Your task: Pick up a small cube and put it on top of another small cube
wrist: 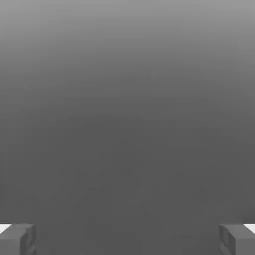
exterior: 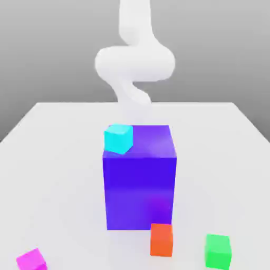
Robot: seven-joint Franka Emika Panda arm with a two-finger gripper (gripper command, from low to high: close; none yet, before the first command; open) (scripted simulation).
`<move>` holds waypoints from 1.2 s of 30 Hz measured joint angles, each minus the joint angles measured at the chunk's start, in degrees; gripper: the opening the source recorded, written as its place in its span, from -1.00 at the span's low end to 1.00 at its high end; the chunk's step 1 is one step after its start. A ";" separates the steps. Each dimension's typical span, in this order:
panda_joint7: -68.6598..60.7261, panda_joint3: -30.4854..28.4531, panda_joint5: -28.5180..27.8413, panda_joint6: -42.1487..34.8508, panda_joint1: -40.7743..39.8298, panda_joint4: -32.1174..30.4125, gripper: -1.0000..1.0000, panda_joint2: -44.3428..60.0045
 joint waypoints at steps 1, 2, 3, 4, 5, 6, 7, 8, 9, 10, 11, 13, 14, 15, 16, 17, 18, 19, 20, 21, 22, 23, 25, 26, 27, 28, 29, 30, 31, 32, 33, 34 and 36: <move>0.93 -0.19 -0.04 0.58 -0.54 0.16 0.00 2.26; 1.83 -0.32 -0.04 1.16 -1.12 0.29 0.00 4.43; 2.70 -0.46 -0.04 1.73 -1.69 0.43 0.00 6.55; 3.55 -0.60 -0.03 2.30 -2.25 0.56 0.00 8.65; 4.41 -0.78 -0.04 2.86 -2.76 0.70 0.00 10.73; 5.24 -0.95 -0.03 3.42 -3.28 0.83 0.00 12.82; 6.09 -1.15 -0.03 3.98 -3.78 0.96 0.00 14.89; 6.92 -1.35 -0.01 4.54 -4.28 1.10 0.00 16.97; 7.74 -1.56 0.01 5.10 -4.77 1.23 0.00 19.05; 8.56 -1.78 0.05 5.66 -5.25 1.36 0.00 21.12; 9.38 -2.04 0.09 6.22 -5.70 1.50 0.00 23.20; 10.98 -2.59 0.19 7.31 -6.56 1.77 0.00 27.35; 11.76 -2.90 0.28 7.88 -6.95 1.90 0.00 29.43; 12.53 -3.23 0.39 8.44 -7.32 2.03 0.00 31.50; 13.27 -3.57 0.53 8.99 -7.72 2.16 0.00 33.58; 14.00 -3.90 0.70 9.56 -8.38 2.29 0.00 35.66; 14.70 -4.15 0.90 10.12 -8.91 2.43 0.00 37.74; 15.38 -4.43 1.13 10.68 -9.54 2.56 0.00 39.83; 16.04 -4.67 1.39 11.23 -10.15 2.70 0.00 41.91; 16.70 -4.85 1.66 11.79 -10.56 2.83 0.00 43.99; 17.34 -5.03 1.95 12.34 -10.92 2.97 0.00 46.08; 17.92 -5.23 2.30 12.90 -11.26 3.10 0.00 48.16; 19.09 -5.78 3.05 14.00 -11.87 3.38 0.00 52.35; 19.63 -6.06 3.48 14.54 -12.22 3.52 0.00 54.45; 20.15 -6.32 3.95 15.09 -12.61 3.66 0.00 56.54; 20.64 -6.57 4.45 15.63 -13.01 3.80 0.00 58.64; 21.11 -6.79 4.98 16.16 -13.43 3.94 0.00 60.74; 21.35 -6.82 5.49 17.01 -13.83 4.17 0.00 62.84; 21.31 -6.64 5.97 18.23 -14.17 4.53 0.00 64.92; 21.12 -6.36 6.44 19.64 -14.48 4.94 0.00 67.00; 20.90 -5.99 6.86 21.15 -14.83 5.38 0.00 69.08; 20.66 -5.58 7.22 22.69 -15.18 5.83 0.00 71.13; 20.51 -5.35 7.46 23.59 -15.37 6.10 -1.00 72.32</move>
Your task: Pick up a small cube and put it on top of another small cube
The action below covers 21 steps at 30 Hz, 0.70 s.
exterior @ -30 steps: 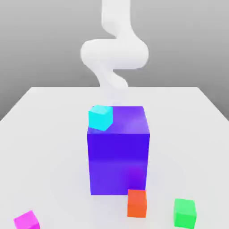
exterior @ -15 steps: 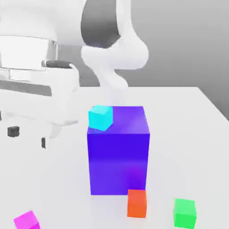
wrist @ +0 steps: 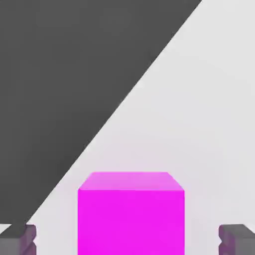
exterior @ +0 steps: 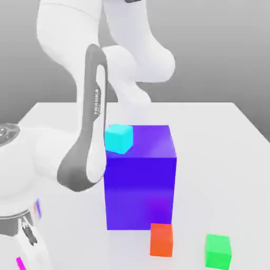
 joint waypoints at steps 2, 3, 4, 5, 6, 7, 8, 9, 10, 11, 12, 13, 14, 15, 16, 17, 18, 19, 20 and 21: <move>0.00 0.01 0.00 0.03 -0.01 0.00 -1.00 0.00; 0.00 0.01 0.00 0.04 -0.01 0.00 -1.00 0.00; 0.00 0.02 0.01 0.07 -0.02 0.00 -1.00 0.00; -0.08 0.08 0.15 0.49 -0.05 0.14 -1.00 0.60; 0.01 -0.07 0.02 -0.08 0.05 -0.03 -1.00 -0.13; 0.20 -0.35 -0.23 -1.17 0.27 -0.35 -1.00 -1.53; 0.45 -0.69 -0.58 -2.51 0.53 -0.75 -1.00 -3.27; 0.75 -1.01 -0.99 -3.97 0.77 -1.18 -1.00 -5.17; 0.99 -1.28 -1.44 -5.45 1.09 -1.65 -1.00 -7.13; 0.35 -0.29 -2.19 -6.27 2.30 -2.37 -1.00 -8.69; -0.53 0.98 -2.89 -6.56 3.63 -3.10 -1.00 -9.74; -1.43 2.25 -3.57 -6.77 4.95 -3.86 -1.00 -10.73; -2.35 3.52 -4.23 -6.92 6.27 -4.63 -1.00 -11.67; -3.27 4.82 -4.90 -7.04 7.58 -5.44 -1.00 -12.62; -4.21 6.14 -5.57 -7.13 8.87 -6.28 -1.00 -13.56; -5.14 7.48 -6.25 -7.25 10.17 -7.15 -1.00 -14.53; -6.11 8.86 -6.93 -7.32 11.46 -8.06 -1.00 -15.51; -7.11 10.27 -7.62 -7.38 12.78 -9.00 -1.00 -16.52; -8.13 11.72 -8.31 -7.46 14.11 -9.96 -1.00 -17.54; -9.14 13.19 -9.03 -7.45 15.48 -10.87 -1.00 -18.42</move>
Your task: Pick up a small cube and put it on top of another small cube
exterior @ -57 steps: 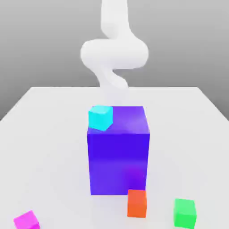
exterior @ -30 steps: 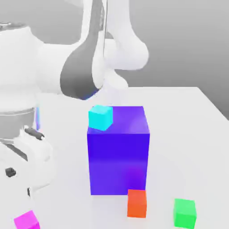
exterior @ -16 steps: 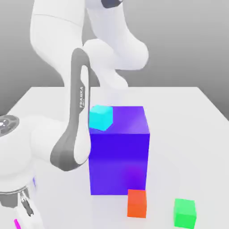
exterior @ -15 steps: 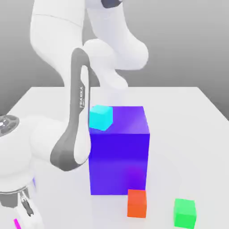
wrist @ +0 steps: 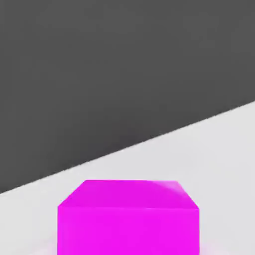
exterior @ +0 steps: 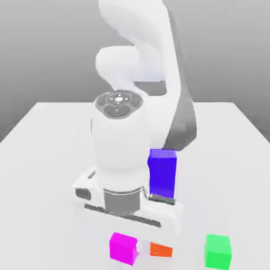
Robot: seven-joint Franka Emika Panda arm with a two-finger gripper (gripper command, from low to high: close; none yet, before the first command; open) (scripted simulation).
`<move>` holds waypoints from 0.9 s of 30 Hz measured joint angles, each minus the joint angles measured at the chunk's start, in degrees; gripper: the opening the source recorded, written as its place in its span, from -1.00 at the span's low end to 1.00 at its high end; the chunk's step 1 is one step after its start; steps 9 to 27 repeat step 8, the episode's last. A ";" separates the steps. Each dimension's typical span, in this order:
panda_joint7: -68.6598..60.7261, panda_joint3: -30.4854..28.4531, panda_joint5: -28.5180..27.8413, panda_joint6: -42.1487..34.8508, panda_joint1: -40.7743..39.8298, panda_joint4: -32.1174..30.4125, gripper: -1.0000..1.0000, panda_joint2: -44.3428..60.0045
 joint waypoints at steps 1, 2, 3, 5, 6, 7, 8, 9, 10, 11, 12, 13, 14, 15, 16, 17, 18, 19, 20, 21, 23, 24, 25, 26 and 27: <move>-0.88 1.42 -0.86 0.28 1.44 -0.63 -1.00 -0.33; -1.55 2.70 -1.98 0.92 3.01 -1.00 -1.00 0.00; -1.89 3.77 -3.55 2.07 4.75 -1.10 -1.00 1.15; -1.39 4.51 -7.42 5.54 8.14 -0.73 1.00 5.29; -1.39 4.51 -7.42 5.54 8.14 -0.73 1.00 5.29; -1.39 4.51 -7.42 5.54 8.14 -0.73 1.00 5.29; -1.39 4.51 -7.42 5.54 8.14 -0.73 1.00 5.29; -1.39 4.51 -7.42 5.54 8.14 -0.73 1.00 5.29; -1.39 4.51 -7.42 5.54 8.14 -0.73 1.00 5.29; -1.39 4.51 -7.42 5.54 8.14 -0.73 1.00 5.29; -1.39 4.51 -7.42 5.54 8.14 -0.73 1.00 5.29; -1.39 4.51 -7.42 5.54 8.14 -0.73 1.00 5.29; -1.39 4.51 -7.42 5.54 8.14 -0.73 1.00 5.29; -1.39 4.51 -7.42 5.54 8.14 -0.73 1.00 5.29; -1.39 4.51 -7.42 5.54 8.14 -0.73 1.00 5.29; -1.39 4.51 -7.42 5.54 8.14 -0.73 1.00 5.29; -1.39 4.51 -7.42 5.54 8.14 -0.73 1.00 5.29; -1.39 4.51 -7.42 5.54 8.14 -0.73 1.00 5.29; -1.39 4.51 -7.42 5.54 8.14 -0.73 1.00 5.29; -1.39 4.51 -7.42 5.54 8.14 -0.73 1.00 5.29; -1.39 4.51 -7.42 5.54 8.14 -0.73 1.00 5.29; -1.39 4.51 -7.42 5.54 8.14 -0.73 1.00 5.29; -1.39 4.51 -7.42 5.54 8.14 -0.73 1.00 5.29; -1.39 4.51 -7.42 5.54 8.14 -0.73 1.00 5.29; -1.39 4.51 -7.42 5.54 8.14 -0.73 1.00 5.29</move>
